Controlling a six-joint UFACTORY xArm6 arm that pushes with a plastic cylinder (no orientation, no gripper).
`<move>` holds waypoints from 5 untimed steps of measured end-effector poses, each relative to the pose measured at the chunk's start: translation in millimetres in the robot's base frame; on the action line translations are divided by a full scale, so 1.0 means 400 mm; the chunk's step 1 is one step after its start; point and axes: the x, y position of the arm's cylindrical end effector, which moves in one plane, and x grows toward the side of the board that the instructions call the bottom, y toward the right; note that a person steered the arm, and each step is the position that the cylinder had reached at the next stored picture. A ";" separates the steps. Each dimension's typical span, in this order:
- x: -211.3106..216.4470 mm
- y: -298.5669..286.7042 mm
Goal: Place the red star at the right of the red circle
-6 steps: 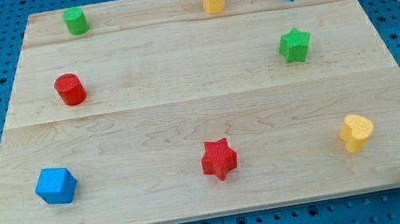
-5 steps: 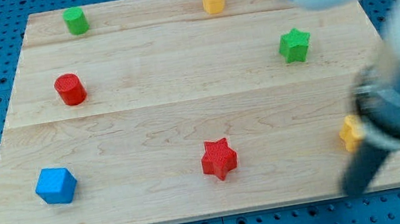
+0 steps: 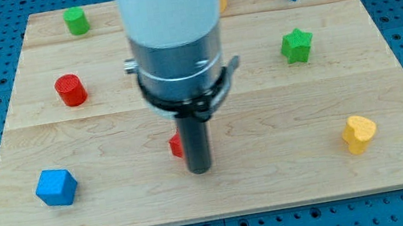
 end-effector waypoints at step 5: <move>-0.338 0.250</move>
